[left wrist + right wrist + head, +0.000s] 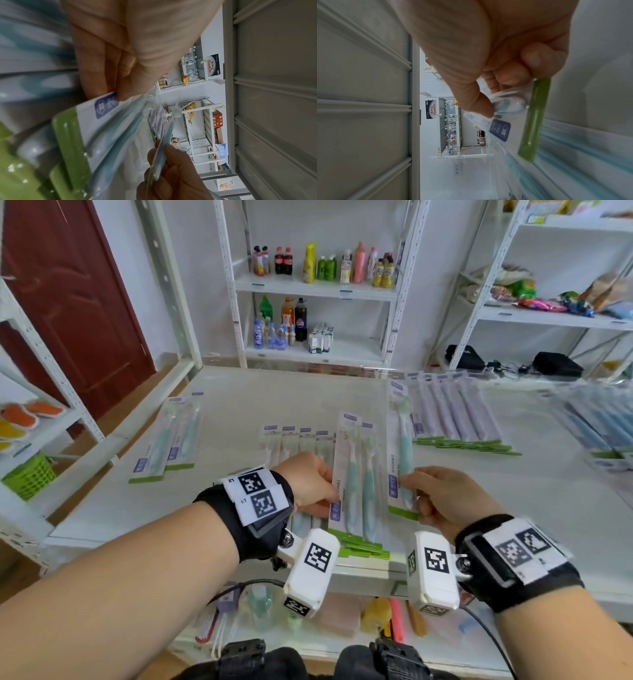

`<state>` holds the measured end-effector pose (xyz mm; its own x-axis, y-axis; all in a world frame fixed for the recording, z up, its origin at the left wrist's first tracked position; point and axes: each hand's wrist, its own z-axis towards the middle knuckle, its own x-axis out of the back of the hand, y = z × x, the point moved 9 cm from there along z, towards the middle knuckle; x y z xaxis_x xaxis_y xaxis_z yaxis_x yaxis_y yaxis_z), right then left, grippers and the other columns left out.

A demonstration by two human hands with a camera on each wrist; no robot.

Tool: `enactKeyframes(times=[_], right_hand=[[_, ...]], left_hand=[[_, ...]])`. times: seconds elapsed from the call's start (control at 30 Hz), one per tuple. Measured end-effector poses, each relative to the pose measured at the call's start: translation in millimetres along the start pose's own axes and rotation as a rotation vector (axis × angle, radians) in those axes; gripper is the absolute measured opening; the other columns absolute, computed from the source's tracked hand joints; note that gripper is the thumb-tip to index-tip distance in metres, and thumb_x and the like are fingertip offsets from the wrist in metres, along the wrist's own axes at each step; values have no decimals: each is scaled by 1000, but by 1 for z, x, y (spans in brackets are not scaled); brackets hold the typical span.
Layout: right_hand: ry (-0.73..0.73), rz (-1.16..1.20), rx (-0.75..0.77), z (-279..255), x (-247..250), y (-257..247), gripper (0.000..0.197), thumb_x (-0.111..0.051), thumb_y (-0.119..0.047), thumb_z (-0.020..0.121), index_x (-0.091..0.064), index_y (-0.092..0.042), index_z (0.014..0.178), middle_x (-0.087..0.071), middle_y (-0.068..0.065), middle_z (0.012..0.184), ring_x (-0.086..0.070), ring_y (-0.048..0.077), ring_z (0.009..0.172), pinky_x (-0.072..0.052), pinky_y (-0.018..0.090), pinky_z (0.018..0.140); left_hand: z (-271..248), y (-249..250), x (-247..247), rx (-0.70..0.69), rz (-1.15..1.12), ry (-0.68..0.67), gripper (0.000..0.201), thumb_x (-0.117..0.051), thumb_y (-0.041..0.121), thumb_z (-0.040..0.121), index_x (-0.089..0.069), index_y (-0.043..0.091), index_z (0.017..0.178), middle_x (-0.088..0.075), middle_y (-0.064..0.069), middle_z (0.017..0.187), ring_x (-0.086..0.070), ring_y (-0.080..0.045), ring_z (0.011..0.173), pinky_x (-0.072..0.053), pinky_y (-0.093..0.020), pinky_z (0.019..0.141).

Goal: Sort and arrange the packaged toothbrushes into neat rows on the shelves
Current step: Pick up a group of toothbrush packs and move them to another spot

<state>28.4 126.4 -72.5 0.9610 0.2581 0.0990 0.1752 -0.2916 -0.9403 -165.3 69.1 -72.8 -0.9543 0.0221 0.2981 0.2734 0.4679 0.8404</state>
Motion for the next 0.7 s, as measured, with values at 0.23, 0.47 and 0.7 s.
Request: enactKeyframes(times=[0.23,0.47,0.7], right_hand=[[-38,13,-23,4,-8,5,8,-65,-11,84,-64,-8,77,-51,3,49,-35,12,36,-33,27,52],[-95,-10,-30,5,-18,4,7,-63,-12,86,-62,-6,82,-55,0,43,-35,9,34,-37,24,49],[-128,-23,-33,3,-25,1,6,-64,-9,85,-62,-4,87,-56,6,49,-35,9,31,-30,17,33]], left_hand=[[-4,4,-2,-22,112,-3,16,-62,-4,82,-64,1,97,-70,-18,97,-71,-28,83,-58,-42,79],[-4,7,-1,-26,228,2,53,-65,-1,81,-48,5,131,-66,-16,108,-71,-30,85,-57,-43,81],[-2,10,1,-46,283,-2,59,-64,0,81,-42,5,136,-65,-16,108,-71,-29,82,-57,-43,81]])
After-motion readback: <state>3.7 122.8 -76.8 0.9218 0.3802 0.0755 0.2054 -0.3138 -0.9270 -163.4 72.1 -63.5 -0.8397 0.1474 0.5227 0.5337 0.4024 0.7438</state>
